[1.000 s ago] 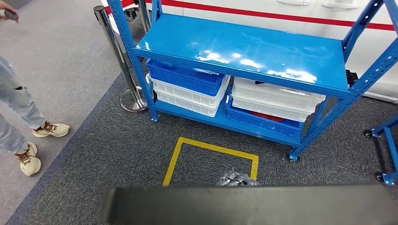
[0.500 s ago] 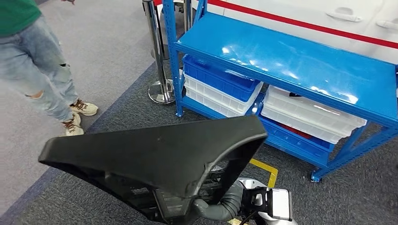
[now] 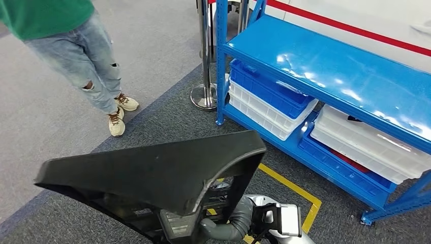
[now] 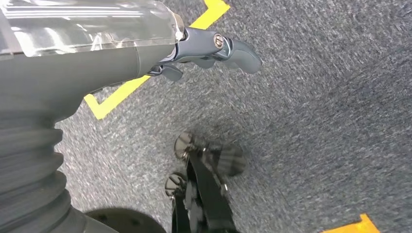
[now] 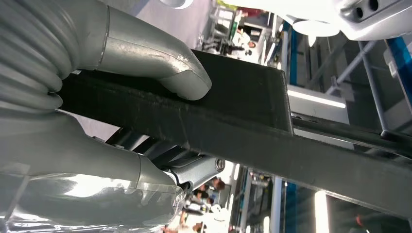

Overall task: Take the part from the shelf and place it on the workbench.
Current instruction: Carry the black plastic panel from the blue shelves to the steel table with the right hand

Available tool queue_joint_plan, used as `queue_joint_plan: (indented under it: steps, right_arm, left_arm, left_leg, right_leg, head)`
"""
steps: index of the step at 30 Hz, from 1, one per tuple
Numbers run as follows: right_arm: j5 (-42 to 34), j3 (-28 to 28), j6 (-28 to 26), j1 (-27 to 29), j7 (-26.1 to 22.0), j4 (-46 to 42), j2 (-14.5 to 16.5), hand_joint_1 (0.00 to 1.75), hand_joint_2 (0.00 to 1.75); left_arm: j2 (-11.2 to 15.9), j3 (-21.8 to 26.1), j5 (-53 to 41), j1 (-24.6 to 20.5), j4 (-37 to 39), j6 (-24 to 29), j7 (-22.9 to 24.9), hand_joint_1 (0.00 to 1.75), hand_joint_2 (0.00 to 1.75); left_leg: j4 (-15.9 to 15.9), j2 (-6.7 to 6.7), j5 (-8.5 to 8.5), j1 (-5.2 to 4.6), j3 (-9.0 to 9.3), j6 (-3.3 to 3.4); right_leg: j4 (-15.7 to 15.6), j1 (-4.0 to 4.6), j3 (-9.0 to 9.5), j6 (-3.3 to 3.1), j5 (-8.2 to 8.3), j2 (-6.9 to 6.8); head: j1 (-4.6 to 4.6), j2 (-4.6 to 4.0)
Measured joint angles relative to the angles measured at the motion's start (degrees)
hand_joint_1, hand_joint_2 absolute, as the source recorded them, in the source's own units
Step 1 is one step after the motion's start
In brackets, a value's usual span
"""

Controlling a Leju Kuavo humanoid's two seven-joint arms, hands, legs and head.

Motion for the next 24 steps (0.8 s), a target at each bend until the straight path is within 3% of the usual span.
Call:
queue_joint_plan:
  steps: [2,3,6,8,10,12,13,14,15,17,19,21,22,24]
  right_arm:
    - [0.31,0.31,-0.39,-0.2,-0.14,0.53,0.1,1.75,1.75]
    - [0.41,0.48,-0.5,-0.37,-0.14,0.79,0.16,1.75,1.75]
    - [0.46,1.35,-0.36,-1.2,-0.13,1.83,0.8,1.75,1.75]
    - [0.36,2.04,-0.15,-1.98,-0.14,2.49,1.38,1.75,1.75]
    - [0.15,2.58,0.05,-2.43,-0.16,3.19,1.63,1.75,1.75]
    - [-0.12,3.02,0.14,-2.56,-0.14,4.04,1.64,1.75,1.75]
    - [-0.27,3.27,0.17,-2.69,-0.13,4.43,1.66,1.75,1.75]
    - [-0.4,3.54,0.19,-2.89,-0.13,4.73,1.7,1.75,1.75]
    - [-0.52,3.81,0.2,-3.16,-0.13,4.95,1.77,1.75,1.75]
    - [-0.67,4.19,0.19,-3.73,-0.13,5.21,1.9,1.75,1.75]
    - [-0.76,4.39,0.13,-4.09,-0.09,5.37,2.02,1.75,1.75]
    - [-0.89,4.57,-0.22,-4.36,-0.02,5.46,2.19,1.75,1.75]
    - [-0.99,4.72,-0.53,-4.5,0.08,5.48,2.29,1.75,1.75]
    - [-1.28,4.98,-1.17,-4.72,0.25,5.48,2.47,1.75,1.75]
  left_arm:
    - [0.42,0.04,-0.16,-0.07,-0.01,-0.99,-0.23,0.0,1.75]
    - [0.62,0.05,-0.27,-0.11,-0.01,-1.39,-0.28,0.0,1.75]
    - [1.26,0.25,-0.24,0.15,-0.02,-2.15,-0.4,0.0,1.75]
    - [1.51,0.45,-0.08,0.16,-0.02,-2.61,-0.57,0.0,1.75]
    - [1.58,0.66,-0.01,-0.09,-0.02,-2.97,-0.75,0.0,1.75]
    - [1.67,0.85,-0.08,-0.16,-0.02,-3.05,-0.81,0.0,1.75]
    - [1.74,0.9,-0.13,-0.09,-0.02,-3.05,-0.79,0.0,1.75]
    - [1.84,0.94,-0.21,0.0,-0.02,-3.05,-0.73,0.0,1.75]
    - [1.93,0.97,-0.27,0.06,-0.02,-3.05,-0.63,0.0,1.75]
    - [2.04,1.0,-0.39,0.04,-0.02,-3.06,-0.45,0.0,1.75]
    - [2.15,1.01,-0.5,0.01,-0.02,-3.09,-0.33,0.0,1.75]
    - [2.33,1.02,-0.77,0.23,-0.02,-3.17,-0.19,0.0,1.75]
    - [2.39,1.03,-0.98,0.39,-0.02,-3.29,-0.13,0.0,1.75]
    - [2.58,1.04,-1.34,0.35,-0.02,-3.64,0.02,0.0,1.75]
  left_leg:
    - [-6.39,2.06,2.18,-0.32,3.42,0.63]
    - [-7.73,2.65,2.4,-0.51,4.03,1.05]
    - [-8.14,1.36,2.63,-0.61,3.87,2.2]
    - [-8.68,0.16,3.04,-0.33,4.06,2.94]
    - [-8.84,-1.22,3.3,-0.29,3.99,3.44]
    - [-8.75,-2.89,3.39,-0.46,3.8,3.6]
    - [-8.65,-3.76,3.4,-0.54,3.75,3.62]
    - [-8.5,-4.63,3.4,-0.61,3.73,3.6]
    - [-8.34,-5.48,3.39,-0.66,3.73,3.55]
    - [-8.0,-7.01,3.41,-0.68,3.48,3.27]
    - [-7.91,-8.41,3.62,-0.39,2.96,2.53]
    - [-7.95,-9.39,3.86,-0.08,2.55,1.68]
    - [-7.58,-8.42,3.63,-0.17,2.31,1.37]
    - [-4.05,-4.58,1.5,-0.31,0.61,0.92]
  right_leg:
    - [0.24,0.26,0.18,0.48,-0.4,-1.33]
    - [0.31,0.38,0.25,0.78,-0.52,-1.85]
    - [0.23,0.41,0.62,1.8,-0.73,-2.77]
    - [2.37,0.17,-0.08,2.27,-2.52,-0.32]
    - [8.85,0.04,-3.08,2.34,-6.19,2.98]
    - [15.16,0.08,-6.27,2.25,-8.33,4.0]
    - [15.76,0.1,-6.7,2.13,-7.78,4.16]
    - [14.2,0.12,-6.09,1.93,-6.17,4.42]
    - [10.79,0.15,-4.56,1.63,-3.91,5.01]
    - [3.8,0.07,-1.41,0.99,-0.9,7.92]
    - [0.98,0.2,-0.33,0.75,-0.42,9.69]
    - [0.42,0.27,-0.19,0.61,-0.14,8.53]
    - [0.08,0.15,0.02,0.39,0.01,7.81]
    - [-0.51,-0.16,0.39,-0.1,0.24,6.04]
  head:
    - [0.02,0.0]
    - [0.03,0.0]
    - [0.07,0.0]
    - [0.12,0.0]
    - [0.18,0.0]
    - [0.21,0.0]
    - [0.21,0.0]
    - [0.21,0.0]
    - [0.22,0.0]
    - [0.16,-0.01]
    - [0.12,-0.01]
    - [0.14,0.0]
    - [0.09,0.0]
    - [-0.18,0.0]
